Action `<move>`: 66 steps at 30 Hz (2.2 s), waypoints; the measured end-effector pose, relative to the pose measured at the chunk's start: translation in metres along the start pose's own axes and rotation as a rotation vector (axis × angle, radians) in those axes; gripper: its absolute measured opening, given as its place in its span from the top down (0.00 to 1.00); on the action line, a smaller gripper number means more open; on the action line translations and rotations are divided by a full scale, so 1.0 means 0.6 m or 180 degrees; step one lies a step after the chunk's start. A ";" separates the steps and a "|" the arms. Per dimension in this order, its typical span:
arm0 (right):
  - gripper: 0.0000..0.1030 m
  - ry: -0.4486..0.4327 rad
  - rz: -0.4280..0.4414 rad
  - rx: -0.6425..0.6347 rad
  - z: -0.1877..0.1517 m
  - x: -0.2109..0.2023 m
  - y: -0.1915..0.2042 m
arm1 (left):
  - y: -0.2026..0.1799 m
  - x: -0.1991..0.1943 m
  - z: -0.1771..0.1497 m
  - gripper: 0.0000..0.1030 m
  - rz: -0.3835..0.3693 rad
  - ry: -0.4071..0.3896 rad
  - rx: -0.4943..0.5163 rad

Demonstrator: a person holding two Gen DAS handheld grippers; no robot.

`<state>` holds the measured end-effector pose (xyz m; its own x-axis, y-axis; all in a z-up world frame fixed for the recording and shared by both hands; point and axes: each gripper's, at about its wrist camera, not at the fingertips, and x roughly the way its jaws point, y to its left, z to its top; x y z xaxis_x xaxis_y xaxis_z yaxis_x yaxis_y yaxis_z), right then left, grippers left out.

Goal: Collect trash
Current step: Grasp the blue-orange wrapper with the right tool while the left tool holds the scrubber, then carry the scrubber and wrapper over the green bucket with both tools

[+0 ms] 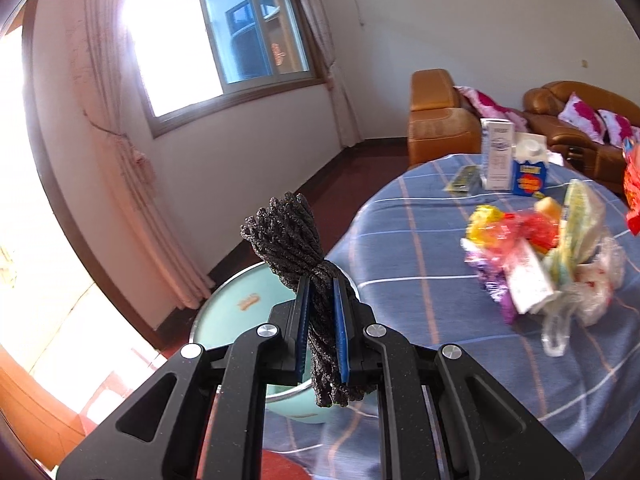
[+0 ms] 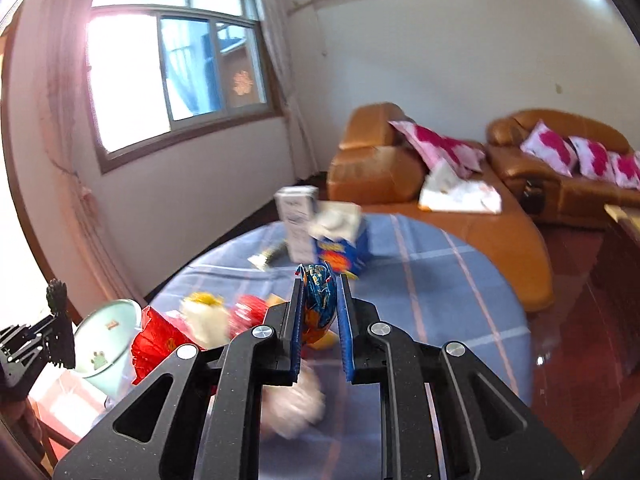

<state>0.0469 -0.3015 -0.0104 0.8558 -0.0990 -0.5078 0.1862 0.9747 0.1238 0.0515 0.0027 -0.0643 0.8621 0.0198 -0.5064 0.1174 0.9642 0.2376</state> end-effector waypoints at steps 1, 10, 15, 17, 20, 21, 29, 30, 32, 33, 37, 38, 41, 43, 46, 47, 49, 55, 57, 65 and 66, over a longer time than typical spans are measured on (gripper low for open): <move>0.84 -0.0004 0.0050 -0.0039 0.007 0.010 0.019 | 0.007 0.003 0.001 0.89 0.0020 0.0009 -0.0017; 0.84 0.0001 0.0336 -0.0359 0.030 0.093 0.156 | 0.063 0.049 -0.011 0.89 0.0315 0.0188 -0.0067; 0.84 0.0056 0.0461 -0.0540 0.028 0.138 0.231 | 0.091 0.072 -0.018 0.89 0.0467 0.0281 -0.0094; 0.84 0.0092 0.0511 -0.0610 0.024 0.160 0.261 | 0.101 0.080 -0.021 0.89 0.0519 0.0315 -0.0101; 0.84 0.0138 0.0568 -0.0694 0.018 0.184 0.294 | 0.118 0.094 -0.027 0.89 0.0584 0.0383 -0.0140; 0.84 0.0152 0.0585 -0.0715 0.016 0.192 0.304 | 0.120 0.096 -0.029 0.89 0.0597 0.0393 -0.0140; 0.84 0.0223 0.0649 -0.0906 0.004 0.245 0.367 | 0.133 0.115 -0.036 0.89 0.0705 0.0455 -0.0120; 0.84 0.0224 0.0654 -0.0928 0.003 0.249 0.372 | 0.133 0.117 -0.035 0.89 0.0717 0.0456 -0.0114; 0.84 0.0221 0.0657 -0.0975 0.000 0.259 0.383 | 0.132 0.123 -0.035 0.89 0.0750 0.0463 -0.0097; 0.84 0.0225 0.0668 -0.0993 -0.002 0.265 0.389 | 0.134 0.127 -0.036 0.89 0.0775 0.0471 -0.0083; 0.84 0.0225 0.0682 -0.1077 -0.009 0.281 0.407 | 0.134 0.139 -0.042 0.89 0.0843 0.0525 -0.0050; 0.84 0.0229 0.0686 -0.1097 -0.011 0.285 0.411 | 0.134 0.141 -0.043 0.89 0.0856 0.0532 -0.0041; 0.84 0.0222 0.0678 -0.1185 -0.022 0.292 0.422 | 0.132 0.143 -0.045 0.89 0.0869 0.0545 -0.0034; 0.84 0.0225 0.0681 -0.1227 -0.027 0.296 0.427 | 0.130 0.147 -0.049 0.89 0.0881 0.0564 -0.0019; 0.84 0.0217 0.0664 -0.1290 -0.034 0.302 0.435 | 0.132 0.155 -0.051 0.89 0.0905 0.0614 -0.0015; 0.84 0.0217 0.0663 -0.1307 -0.036 0.305 0.437 | 0.133 0.157 -0.053 0.89 0.0918 0.0630 -0.0019; 0.84 0.0229 0.0665 -0.1337 -0.040 0.310 0.442 | 0.131 0.163 -0.049 0.89 0.0936 0.0655 -0.0025; 0.84 0.0237 0.0686 -0.1405 -0.052 0.316 0.454 | 0.133 0.170 -0.053 0.89 0.0965 0.0686 -0.0030; 0.84 0.0232 0.0689 -0.1420 -0.055 0.317 0.457 | 0.133 0.172 -0.053 0.89 0.0970 0.0694 -0.0038; 0.84 0.0221 0.0723 -0.1487 -0.063 0.317 0.468 | 0.134 0.175 -0.051 0.89 0.0970 0.0700 -0.0060; 0.84 0.0221 0.0728 -0.1488 -0.063 0.317 0.470 | 0.135 0.175 -0.052 0.89 0.0963 0.0701 -0.0064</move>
<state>0.2440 -0.0379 -0.1044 0.8124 0.1249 -0.5696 -0.2506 0.9568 -0.1476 0.1362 0.0912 -0.1238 0.7293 0.3590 -0.5824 -0.1380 0.9110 0.3887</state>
